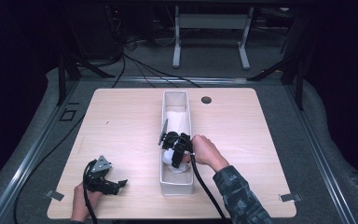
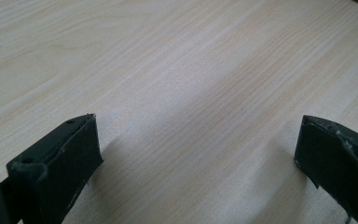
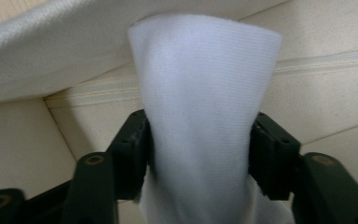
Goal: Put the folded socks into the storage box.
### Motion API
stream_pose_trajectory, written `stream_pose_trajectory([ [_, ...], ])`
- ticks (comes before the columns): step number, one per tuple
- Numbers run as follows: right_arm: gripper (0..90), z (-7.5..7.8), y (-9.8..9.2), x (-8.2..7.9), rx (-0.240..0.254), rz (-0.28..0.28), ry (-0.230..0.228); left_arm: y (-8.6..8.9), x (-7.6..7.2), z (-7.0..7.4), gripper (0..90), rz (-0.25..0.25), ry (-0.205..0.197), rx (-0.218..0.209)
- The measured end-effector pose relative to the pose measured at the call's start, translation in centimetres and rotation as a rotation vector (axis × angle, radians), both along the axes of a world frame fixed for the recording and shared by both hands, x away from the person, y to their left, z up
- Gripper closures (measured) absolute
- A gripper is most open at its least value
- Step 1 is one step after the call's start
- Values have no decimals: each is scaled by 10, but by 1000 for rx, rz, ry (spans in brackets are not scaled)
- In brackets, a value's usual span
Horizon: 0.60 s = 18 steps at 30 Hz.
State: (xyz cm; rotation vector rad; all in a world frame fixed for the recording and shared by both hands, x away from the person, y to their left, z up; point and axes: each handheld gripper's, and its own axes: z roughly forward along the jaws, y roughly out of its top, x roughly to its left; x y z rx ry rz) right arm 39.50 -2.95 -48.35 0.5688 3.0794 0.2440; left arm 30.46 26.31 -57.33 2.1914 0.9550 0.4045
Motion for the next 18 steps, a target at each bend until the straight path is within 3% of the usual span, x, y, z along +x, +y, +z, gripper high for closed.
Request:
stream_pose_trajectory([
  [3, 397, 2, 0, 0, -13, 5, 3, 0, 0, 0, 0, 0, 0, 0],
  [4, 345, 3, -1, -1, -2, 6, -9, 0, 0, 0, 0, 0, 0, 0],
  [10, 322, 10, -5, -1, 39, -10, -9, 0, 0, 0, 0, 1, 0, -1],
  [12, 339, 12, -5, -1, 45, -8, -7, 0, 0, 0, 0, 0, 0, 0],
  [13, 402, 15, -6, -3, 57, -4, -10, 0, 0, 0, 0, 0, 0, 0],
  [14, 402, 15, -6, -3, 57, -4, -10, 0, 0, 0, 0, 0, 0, 0],
  [15, 482, 18, -6, -4, 44, -1, -25, 0, 0, 0, 0, 0, 0, -1],
  [18, 553, 17, -6, -4, 35, -7, -12, 0, 0, 0, 0, 0, 0, 0],
])
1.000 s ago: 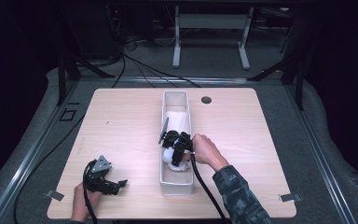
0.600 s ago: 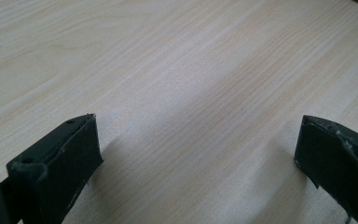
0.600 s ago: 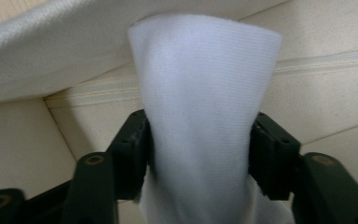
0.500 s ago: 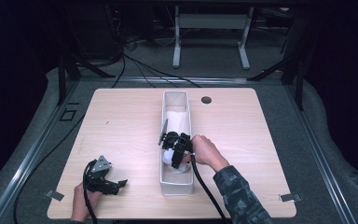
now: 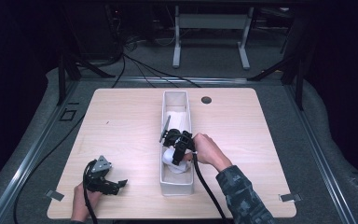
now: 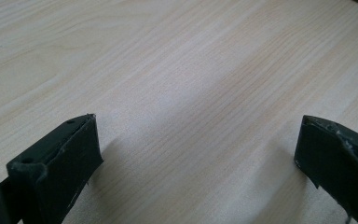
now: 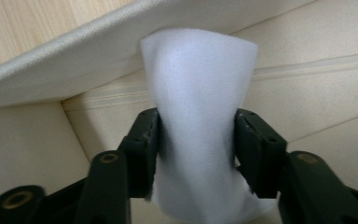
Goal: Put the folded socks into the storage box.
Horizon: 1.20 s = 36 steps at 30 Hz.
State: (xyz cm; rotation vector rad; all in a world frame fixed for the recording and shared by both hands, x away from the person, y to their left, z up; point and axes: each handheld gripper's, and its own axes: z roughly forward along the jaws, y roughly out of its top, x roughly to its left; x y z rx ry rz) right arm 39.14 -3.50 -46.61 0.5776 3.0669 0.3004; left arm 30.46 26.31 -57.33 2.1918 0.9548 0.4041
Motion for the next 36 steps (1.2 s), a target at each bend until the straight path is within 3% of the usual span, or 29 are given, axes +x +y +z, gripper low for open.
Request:
stream_pose_trajectory([
  [4, 589, -5, 3, -1, -26, 6, -9, 0, 0, 0, 0, 0, 0, 0],
  [5, 600, -10, 6, -1, -38, 16, 14, 0, 0, 0, 0, 0, 0, 0],
  [10, 598, -16, 9, -2, -56, 19, 22, 0, 0, 0, 0, 0, 0, 0],
  [14, 528, -15, 8, -2, -44, 10, 7, 0, 0, 0, 0, 0, 0, 0],
  [15, 422, -12, 5, -2, -34, 1, 3, 0, 0, 0, 0, 0, 0, 0],
  [18, 360, -9, 3, -1, -22, 2, 14, 0, 0, 0, 0, 0, 0, 0],
  [19, 285, -5, 1, -2, 5, -10, -1, 0, 0, 0, 0, 0, 0, 0],
  [23, 222, 3, -2, -3, 39, -13, -10, 0, 0, 0, 0, 0, 0, 0],
  [27, 149, 20, -10, -6, 104, -28, -39, 0, 0, 0, 0, 0, 0, 0],
  [30, 136, 27, -13, -7, 107, -38, -56, 0, 0, 0, 0, 0, 0, 0],
  [31, 125, 29, -16, -8, 164, -40, -47, 0, 0, 0, 0, 0, 0, 0],
  [32, 88, 34, -21, -9, 190, -47, -56, 0, 0, 0, 0, 0, 0, 0],
  [36, 36, 45, -32, -13, 192, -68, -92, 0, 0, 0, 0, 0, 0, 0],
])
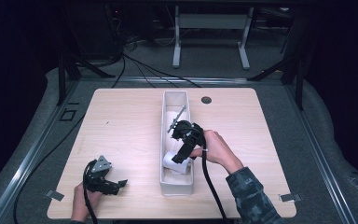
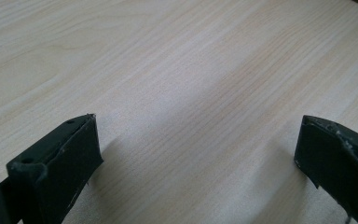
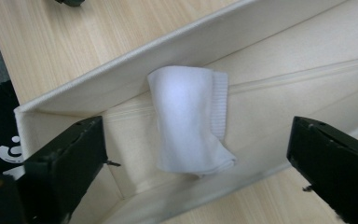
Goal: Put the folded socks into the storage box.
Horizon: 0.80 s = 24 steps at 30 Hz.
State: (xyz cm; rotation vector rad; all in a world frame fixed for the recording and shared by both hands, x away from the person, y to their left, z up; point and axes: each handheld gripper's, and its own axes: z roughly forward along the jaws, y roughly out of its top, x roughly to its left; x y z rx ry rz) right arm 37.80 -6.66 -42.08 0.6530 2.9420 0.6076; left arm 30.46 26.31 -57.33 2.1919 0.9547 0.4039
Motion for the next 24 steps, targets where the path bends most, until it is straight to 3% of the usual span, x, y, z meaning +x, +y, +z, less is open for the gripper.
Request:
stream_pose_trajectory([
  [10, 0, 17, -36, -8, 75, -67, -51, 0, 0, 0, 0, 0, 0, 0],
  [12, 0, 21, -50, -13, 91, -91, -71, 0, 0, 0, 0, 0, 0, 0],
  [24, 0, 13, -99, -28, 120, -177, -105, 0, 0, 0, 0, 1, 0, -1],
])
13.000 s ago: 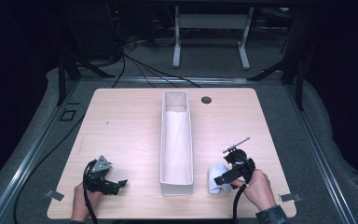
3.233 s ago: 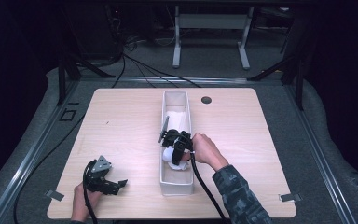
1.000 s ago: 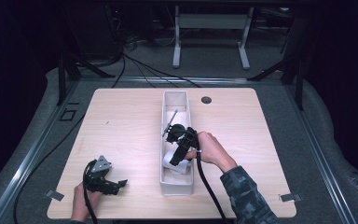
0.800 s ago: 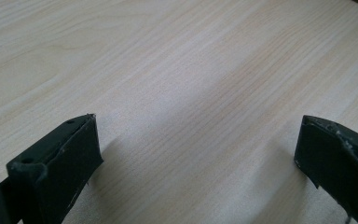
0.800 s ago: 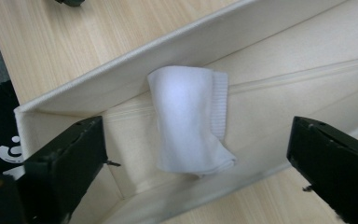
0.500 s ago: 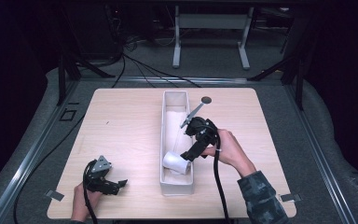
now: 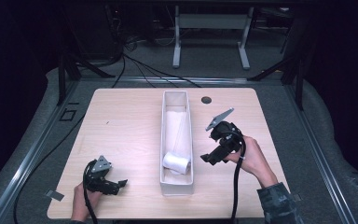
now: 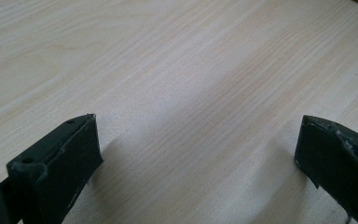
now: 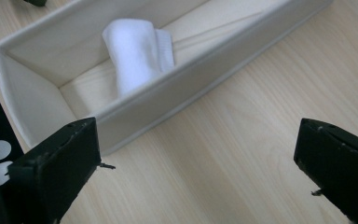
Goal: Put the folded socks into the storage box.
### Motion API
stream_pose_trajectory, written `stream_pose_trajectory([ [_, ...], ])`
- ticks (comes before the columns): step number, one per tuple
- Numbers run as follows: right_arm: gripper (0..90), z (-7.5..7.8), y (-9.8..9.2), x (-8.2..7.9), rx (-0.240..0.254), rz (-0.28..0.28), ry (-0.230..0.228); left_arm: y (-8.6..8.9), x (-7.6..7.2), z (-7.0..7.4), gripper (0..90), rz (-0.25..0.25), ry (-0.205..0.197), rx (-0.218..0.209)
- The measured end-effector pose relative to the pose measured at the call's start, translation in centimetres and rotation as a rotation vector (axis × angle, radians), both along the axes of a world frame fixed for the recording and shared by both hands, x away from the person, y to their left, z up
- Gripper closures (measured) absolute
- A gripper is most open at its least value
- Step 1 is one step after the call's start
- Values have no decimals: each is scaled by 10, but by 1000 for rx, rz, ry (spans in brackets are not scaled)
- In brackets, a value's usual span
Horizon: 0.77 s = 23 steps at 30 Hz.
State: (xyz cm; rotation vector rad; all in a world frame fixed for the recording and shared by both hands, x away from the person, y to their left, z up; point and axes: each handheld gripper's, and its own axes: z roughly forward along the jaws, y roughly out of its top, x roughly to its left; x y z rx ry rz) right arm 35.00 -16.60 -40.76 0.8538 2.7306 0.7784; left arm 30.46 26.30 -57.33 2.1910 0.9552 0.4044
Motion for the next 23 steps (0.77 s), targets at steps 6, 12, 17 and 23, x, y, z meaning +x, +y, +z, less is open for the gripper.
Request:
stream_pose_trajectory([
  [6, 3, -20, -26, -8, -2, -49, 6, 0, 0, 0, 0, 0, 0, 0],
  [12, 5, -40, -45, -15, -4, -84, 30, 0, 0, 0, 0, 0, 0, 0],
  [17, 3, -60, -62, -21, 8, -121, 50, 0, 0, 0, 0, 0, 0, 0],
  [23, 2, -80, -76, -27, 31, -157, 70, 0, 0, 0, 0, 0, 0, 0],
])
